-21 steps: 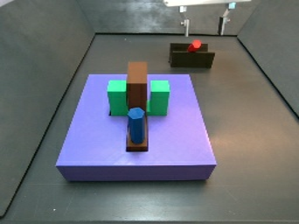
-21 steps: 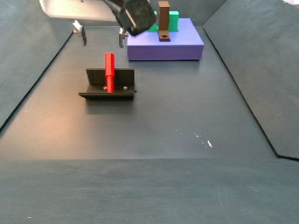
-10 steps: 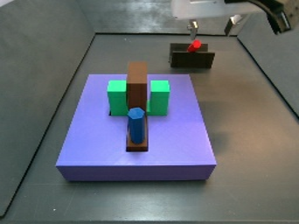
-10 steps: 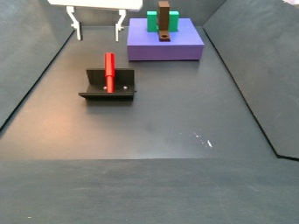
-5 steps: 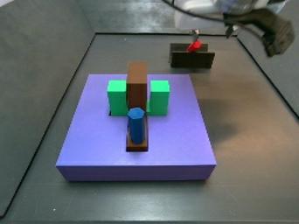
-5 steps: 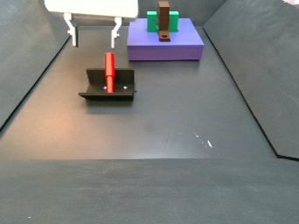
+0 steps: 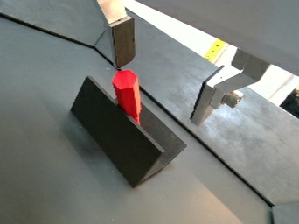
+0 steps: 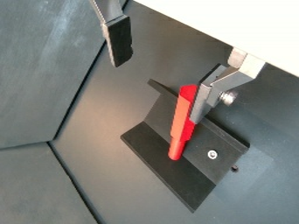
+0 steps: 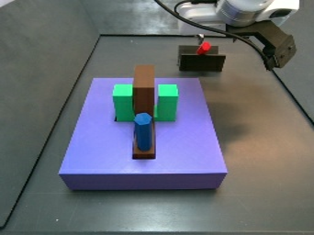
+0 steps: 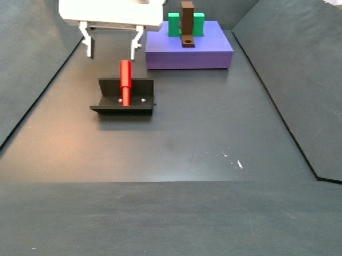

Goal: Pick up the red object. Move up. Place the red object on the fixture. Regrasp the red object. Move to above the board. Insert the red object.
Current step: Regrasp the red object.

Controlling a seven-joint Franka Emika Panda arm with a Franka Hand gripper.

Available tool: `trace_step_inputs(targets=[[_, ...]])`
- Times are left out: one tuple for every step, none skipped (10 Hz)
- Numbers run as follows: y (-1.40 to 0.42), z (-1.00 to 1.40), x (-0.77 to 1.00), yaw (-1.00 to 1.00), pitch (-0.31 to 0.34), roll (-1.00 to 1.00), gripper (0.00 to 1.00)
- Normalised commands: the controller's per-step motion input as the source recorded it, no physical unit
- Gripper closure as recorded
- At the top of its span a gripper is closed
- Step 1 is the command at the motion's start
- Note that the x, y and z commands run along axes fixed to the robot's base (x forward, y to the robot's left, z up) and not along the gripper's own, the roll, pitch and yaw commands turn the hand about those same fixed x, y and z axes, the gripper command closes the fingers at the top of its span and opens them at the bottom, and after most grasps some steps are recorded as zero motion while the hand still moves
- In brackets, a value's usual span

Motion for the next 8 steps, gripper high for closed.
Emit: trace_step_inputs(targets=[[-0.03, -0.12, -0.08, -0.07, -0.017, 0.38, 0.0], [0.0, -0.23, -0.19, -0.07, 0.0, 0.51, 0.0], [0.0, -0.22, -0.2, -0.07, 0.0, 0.49, 0.0], [0.0, -0.15, -0.17, -0.08, 0.0, 0.38, 0.0], [-0.05, -0.1, -0.1, -0.06, -0.049, 0.23, 0.0], [-0.05, -0.05, -0.01, -0.02, -0.074, 0.05, 0.0], [0.0, 0.0, 0.1, 0.0, -0.117, -0.05, 0.0], [0.0, 0.0, 0.18, 0.08, -0.189, -0.25, 0.0]])
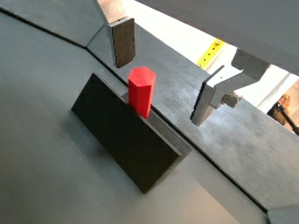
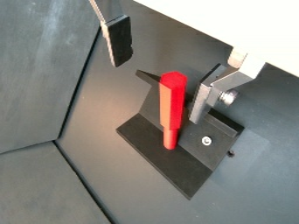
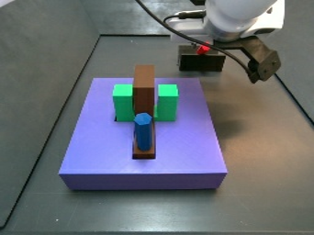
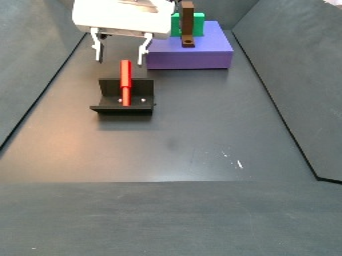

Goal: Pick up the red object. Move up. Place the red object on the fixture. Regrasp the red object. Move to above the board. Insert the red object.
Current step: Regrasp the red object.

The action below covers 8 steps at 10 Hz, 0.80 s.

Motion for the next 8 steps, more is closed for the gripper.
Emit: trace_step_inputs(targets=[[0.01, 0.0, 0.17, 0.13, -0.211, -0.25, 0.0], [0.0, -0.06, 0.12, 0.15, -0.211, -0.21, 0.0], [0.03, -0.14, 0.0, 0.17, -0.174, -0.14, 0.0], [0.06, -0.17, -0.02, 0.15, -0.097, -0.09, 0.0], [0.05, -0.13, -0.1, 0.21, 0.0, 0.0, 0.0], [0.05, -0.11, -0.11, 0.31, 0.0, 0.0, 0.0], [0.06, -0.14, -0.03, 0.41, 0.0, 0.0, 0.0], [0.03, -0.15, -0.05, 0.41, 0.009, 0.0, 0.0]])
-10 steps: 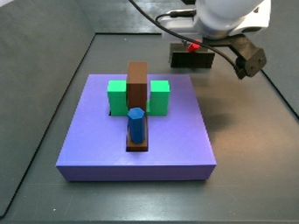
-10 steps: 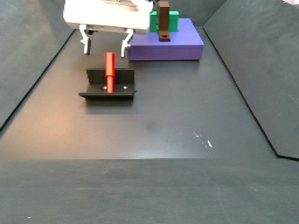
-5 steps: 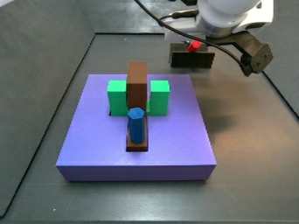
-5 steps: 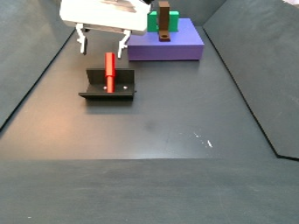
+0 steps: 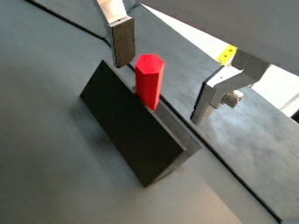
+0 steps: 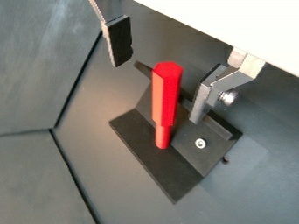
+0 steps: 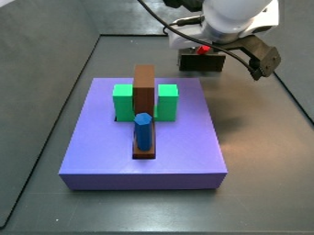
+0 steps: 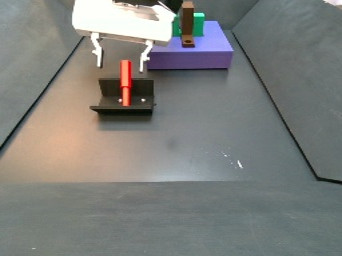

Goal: Pick up the red object. Move up. Place the red object on the fixture. Regrasp the red object. Move to above the board. Insert the red object.
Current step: Regrasp the red object.

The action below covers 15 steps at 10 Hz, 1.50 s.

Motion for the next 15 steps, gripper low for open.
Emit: trace_step_inputs(targets=[[0.0, -0.1, 0.0, 0.44, 0.04, 0.0, 0.0], [0.0, -0.05, 0.01, 0.47, 0.086, 0.05, 0.0], [0.0, -0.05, 0.02, 0.45, 0.091, 0.07, 0.0], [0.0, 0.0, 0.0, 0.35, 0.054, 0.08, 0.0], [0.0, 0.0, 0.0, 0.0, 0.0, 0.02, 0.0], [-0.02, 0.0, 0.03, 0.0, 0.063, 0.06, 0.0], [0.0, -0.13, 0.16, -0.27, 0.714, 0.32, 0.0], [0.0, -0.11, 0.17, -0.34, 0.869, 0.35, 0.0], [0.0, -0.09, 0.3, -0.32, 0.72, 0.27, 0.0], [0.0, 0.0, 0.0, 0.0, -0.009, 0.0, 0.0], [0.08, 0.0, -0.02, 0.0, -0.277, -0.25, 0.0], [0.18, 0.0, 0.0, 0.07, -0.311, -0.35, 0.0], [0.11, 0.0, 0.0, 0.08, -0.306, -0.3, 0.0], [0.0, 0.0, 0.0, 0.04, -0.18, -0.08, 0.0], [0.0, -0.01, -0.01, 0.0, -0.08, 0.0, 0.0]])
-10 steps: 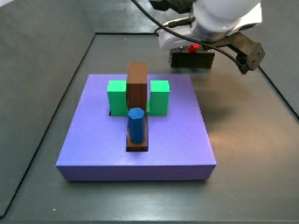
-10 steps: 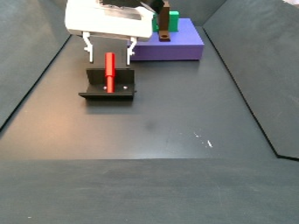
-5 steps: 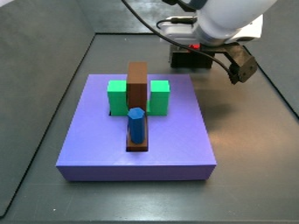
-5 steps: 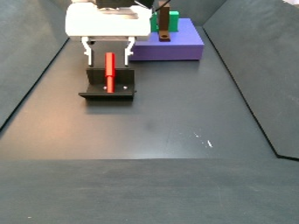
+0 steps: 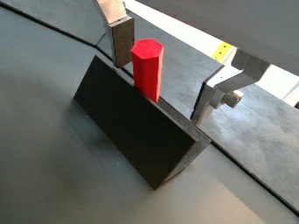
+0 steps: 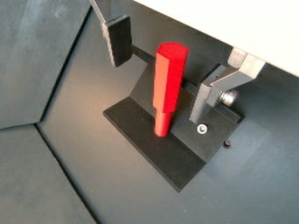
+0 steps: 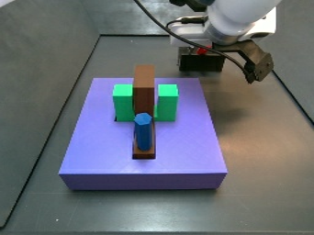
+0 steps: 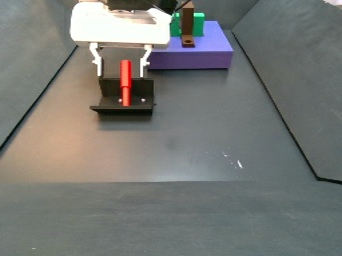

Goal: Pick up the red object. Move up. Place the red object on the fixture. Regrasp the red object. Move to above the board. Insert the red object.
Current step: Regrasp the red object.

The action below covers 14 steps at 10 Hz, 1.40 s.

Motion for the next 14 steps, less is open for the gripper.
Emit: trace_step_inputs(targets=[[0.0, -0.11, -0.09, 0.0, -0.177, -0.01, 0.0], [0.0, -0.19, -0.11, 0.0, -0.186, 0.0, 0.0], [0.0, -0.21, -0.1, 0.0, -0.169, 0.0, 0.0], [0.0, -0.16, -0.09, 0.0, -0.134, 0.0, 0.0], [0.0, -0.13, -0.09, 0.0, -0.131, 0.0, 0.0], [0.0, -0.15, -0.09, 0.0, -0.117, 0.0, 0.0], [0.0, -0.03, -0.02, 0.0, -0.06, 0.0, 0.0], [0.0, -0.09, -0.04, 0.0, -0.08, 0.0, 0.0], [0.0, 0.0, 0.0, 0.0, -0.049, 0.0, 0.0], [0.0, 0.0, 0.0, 0.0, 0.0, -0.01, 0.0], [0.0, 0.0, 0.0, 0.0, 0.0, 0.0, 0.0], [0.0, 0.0, 0.0, 0.0, 0.0, 0.0, 1.0], [0.0, 0.0, 0.0, 0.0, 0.0, 0.0, 1.0], [0.0, 0.0, 0.0, 0.0, 0.0, 0.0, 1.0]])
